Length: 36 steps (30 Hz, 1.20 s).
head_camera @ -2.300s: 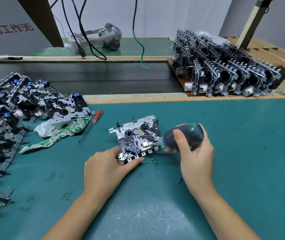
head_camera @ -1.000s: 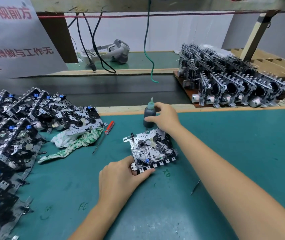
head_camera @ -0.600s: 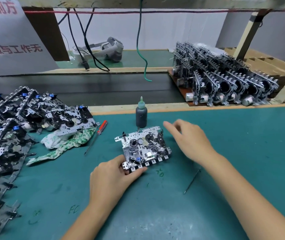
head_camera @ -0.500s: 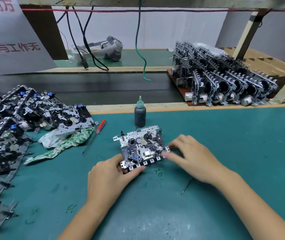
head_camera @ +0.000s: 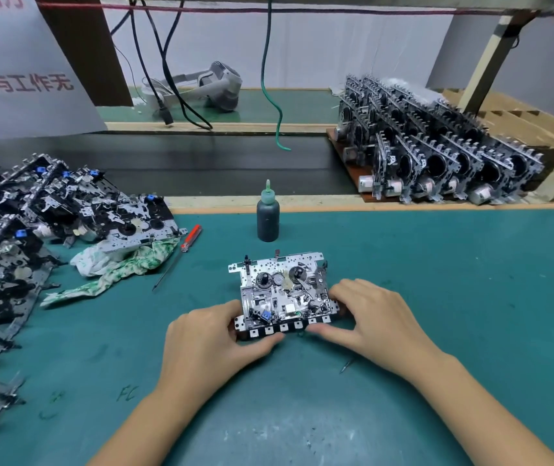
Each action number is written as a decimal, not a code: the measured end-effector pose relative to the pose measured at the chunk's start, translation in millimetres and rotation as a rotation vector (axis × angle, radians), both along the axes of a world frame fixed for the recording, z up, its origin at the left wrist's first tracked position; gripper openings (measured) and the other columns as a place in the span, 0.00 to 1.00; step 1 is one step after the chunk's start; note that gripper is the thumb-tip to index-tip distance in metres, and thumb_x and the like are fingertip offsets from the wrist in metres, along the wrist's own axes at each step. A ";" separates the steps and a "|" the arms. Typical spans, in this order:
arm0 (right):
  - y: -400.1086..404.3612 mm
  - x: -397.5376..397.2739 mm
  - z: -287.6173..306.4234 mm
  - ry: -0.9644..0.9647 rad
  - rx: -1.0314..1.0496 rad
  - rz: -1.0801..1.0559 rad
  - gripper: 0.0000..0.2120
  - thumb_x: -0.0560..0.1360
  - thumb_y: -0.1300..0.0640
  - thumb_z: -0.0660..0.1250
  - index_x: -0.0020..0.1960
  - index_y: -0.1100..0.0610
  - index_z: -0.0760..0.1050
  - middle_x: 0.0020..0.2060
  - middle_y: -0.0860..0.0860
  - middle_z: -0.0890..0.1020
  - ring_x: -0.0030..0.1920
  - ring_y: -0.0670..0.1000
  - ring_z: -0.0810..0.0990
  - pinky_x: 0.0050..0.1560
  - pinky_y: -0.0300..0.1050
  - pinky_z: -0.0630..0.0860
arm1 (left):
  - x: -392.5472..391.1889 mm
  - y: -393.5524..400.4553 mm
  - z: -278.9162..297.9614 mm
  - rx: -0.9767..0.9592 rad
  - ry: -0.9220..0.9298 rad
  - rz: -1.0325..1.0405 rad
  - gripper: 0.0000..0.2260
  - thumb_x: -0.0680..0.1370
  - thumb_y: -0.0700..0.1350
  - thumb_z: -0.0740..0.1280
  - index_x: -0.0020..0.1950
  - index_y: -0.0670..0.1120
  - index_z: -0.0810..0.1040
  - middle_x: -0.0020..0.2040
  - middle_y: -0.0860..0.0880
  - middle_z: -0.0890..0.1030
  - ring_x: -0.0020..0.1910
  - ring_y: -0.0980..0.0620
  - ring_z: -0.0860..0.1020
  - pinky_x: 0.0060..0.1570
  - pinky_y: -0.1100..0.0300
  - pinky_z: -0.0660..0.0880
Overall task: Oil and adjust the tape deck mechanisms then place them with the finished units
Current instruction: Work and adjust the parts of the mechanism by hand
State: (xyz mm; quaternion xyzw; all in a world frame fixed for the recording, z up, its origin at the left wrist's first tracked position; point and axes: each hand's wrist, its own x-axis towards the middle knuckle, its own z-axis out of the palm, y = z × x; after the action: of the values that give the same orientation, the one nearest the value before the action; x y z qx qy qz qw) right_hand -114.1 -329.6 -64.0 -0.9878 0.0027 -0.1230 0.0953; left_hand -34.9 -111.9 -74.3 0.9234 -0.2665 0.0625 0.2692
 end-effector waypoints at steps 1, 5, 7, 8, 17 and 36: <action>1.9 -0.2 -1.7 -0.048 0.019 0.019 0.25 0.68 0.27 0.53 0.38 0.50 0.65 0.32 0.42 0.66 0.35 0.46 0.67 0.33 0.45 0.67 | -0.8 -1.6 1.7 0.031 -0.010 0.016 0.24 0.58 0.76 0.56 0.27 0.55 0.67 0.20 0.53 0.66 0.28 0.51 0.75 0.26 0.60 0.63; 6.2 -0.5 -5.0 -0.156 0.011 0.046 0.22 0.69 0.34 0.58 0.33 0.53 0.66 0.26 0.45 0.69 0.28 0.49 0.70 0.26 0.41 0.66 | -4.6 -5.8 4.4 0.122 -0.063 0.081 0.31 0.57 0.77 0.53 0.32 0.52 0.77 0.23 0.52 0.75 0.29 0.51 0.78 0.26 0.61 0.63; 5.2 -0.8 -5.6 -0.179 0.022 0.045 0.22 0.68 0.34 0.59 0.33 0.54 0.67 0.26 0.46 0.70 0.27 0.50 0.72 0.25 0.40 0.66 | -5.4 -8.4 6.1 0.127 -0.100 0.085 0.29 0.59 0.75 0.55 0.27 0.50 0.77 0.20 0.50 0.74 0.24 0.49 0.76 0.24 0.63 0.62; 4.3 -1.3 -5.9 -0.182 0.038 0.050 0.22 0.68 0.34 0.60 0.33 0.54 0.68 0.26 0.46 0.71 0.27 0.50 0.72 0.25 0.41 0.67 | -6.0 -10.0 7.3 0.127 -0.105 0.089 0.29 0.59 0.75 0.56 0.25 0.49 0.76 0.19 0.49 0.73 0.21 0.47 0.75 0.23 0.63 0.62; 4.4 -1.8 -9.4 -0.212 0.071 0.040 0.23 0.68 0.37 0.62 0.31 0.57 0.69 0.24 0.48 0.71 0.25 0.50 0.70 0.23 0.40 0.67 | 2.4 -4.2 5.1 -0.004 -0.065 -0.048 0.29 0.57 0.77 0.58 0.31 0.53 0.81 0.19 0.51 0.73 0.22 0.50 0.75 0.24 0.59 0.70; 5.3 -8.9 6.4 -0.039 0.289 0.030 0.24 0.69 0.33 0.62 0.34 0.53 0.63 0.28 0.45 0.65 0.31 0.46 0.63 0.33 0.43 0.60 | 4.0 2.0 5.0 -0.142 0.035 -0.132 0.18 0.61 0.72 0.61 0.26 0.60 0.73 0.18 0.52 0.66 0.25 0.51 0.67 0.25 0.66 0.60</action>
State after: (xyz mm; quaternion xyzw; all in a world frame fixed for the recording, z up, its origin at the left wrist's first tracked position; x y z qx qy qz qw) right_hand -123.0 -324.3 -57.6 -0.9612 0.0038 -0.1390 0.2384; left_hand -30.9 -109.9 -69.3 0.8832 -0.3171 0.0473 0.3423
